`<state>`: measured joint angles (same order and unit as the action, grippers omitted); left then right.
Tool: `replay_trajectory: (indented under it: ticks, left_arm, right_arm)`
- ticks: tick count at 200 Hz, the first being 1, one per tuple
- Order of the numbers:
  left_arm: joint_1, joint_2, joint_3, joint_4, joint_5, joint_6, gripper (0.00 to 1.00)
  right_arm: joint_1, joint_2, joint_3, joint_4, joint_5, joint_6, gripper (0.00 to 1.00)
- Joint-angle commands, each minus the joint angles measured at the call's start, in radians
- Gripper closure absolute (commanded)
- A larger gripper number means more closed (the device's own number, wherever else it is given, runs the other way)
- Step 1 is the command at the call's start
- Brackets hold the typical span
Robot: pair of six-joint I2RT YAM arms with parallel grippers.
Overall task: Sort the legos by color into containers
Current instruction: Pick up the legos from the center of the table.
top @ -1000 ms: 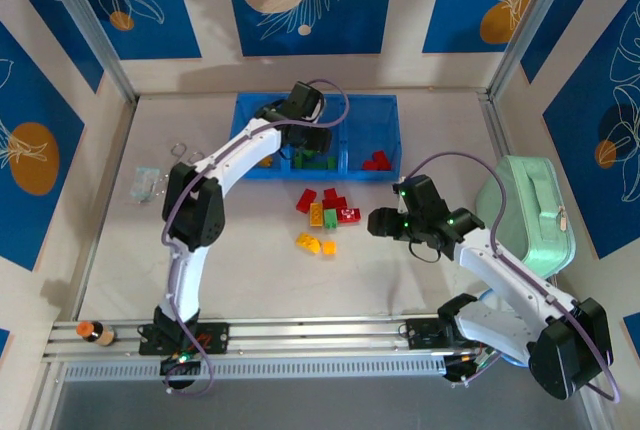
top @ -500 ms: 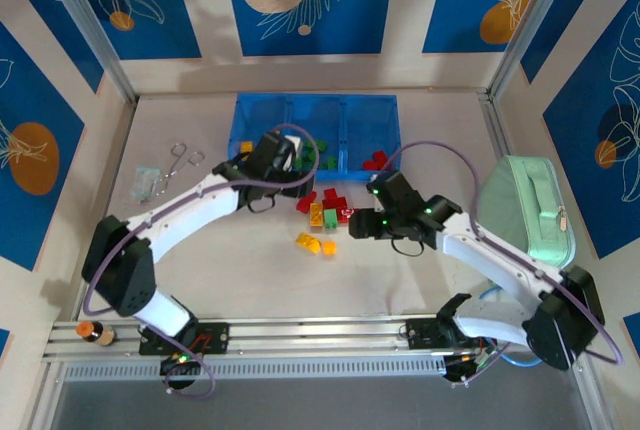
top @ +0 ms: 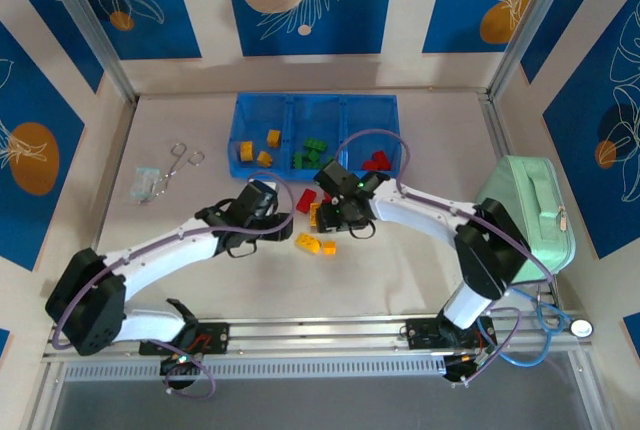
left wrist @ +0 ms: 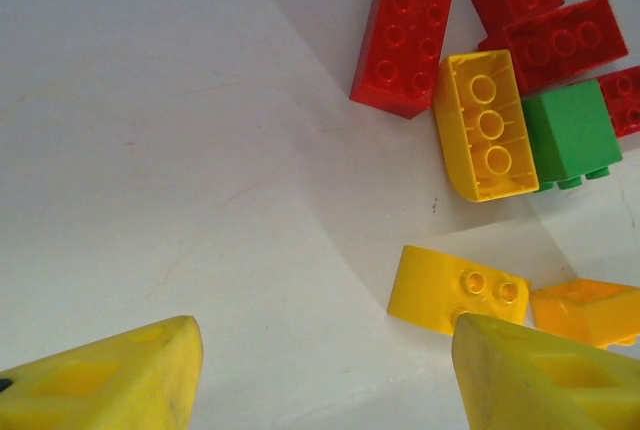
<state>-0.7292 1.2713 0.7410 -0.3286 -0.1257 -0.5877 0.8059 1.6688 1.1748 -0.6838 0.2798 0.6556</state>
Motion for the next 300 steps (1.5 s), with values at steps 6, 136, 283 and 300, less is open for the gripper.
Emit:
replay_trajectory:
  ticks: [6, 136, 283, 300]
  left_arm:
    - [-0.007, -0.03, -0.041, 0.028, -0.031, -0.035, 0.33]
    - [-0.007, -0.079, -0.126, 0.061, -0.046, -0.036, 0.33]
    - [-0.007, -0.077, -0.131, 0.07, -0.063, -0.009, 0.33]
    - [-0.007, -0.078, -0.138, 0.074, -0.06, -0.01, 0.33]
  right_arm:
    - [0.003, 0.084, 0.068, -0.049, 0.026, 0.006, 0.44]
    - [-0.008, 0.309, 0.26, -0.147, 0.121, 0.0, 0.55]
    - [-0.004, 0.184, 0.248, -0.178, 0.122, -0.002, 0.73]
    - [-0.002, 0.187, 0.234, -0.16, 0.089, -0.003, 0.73]
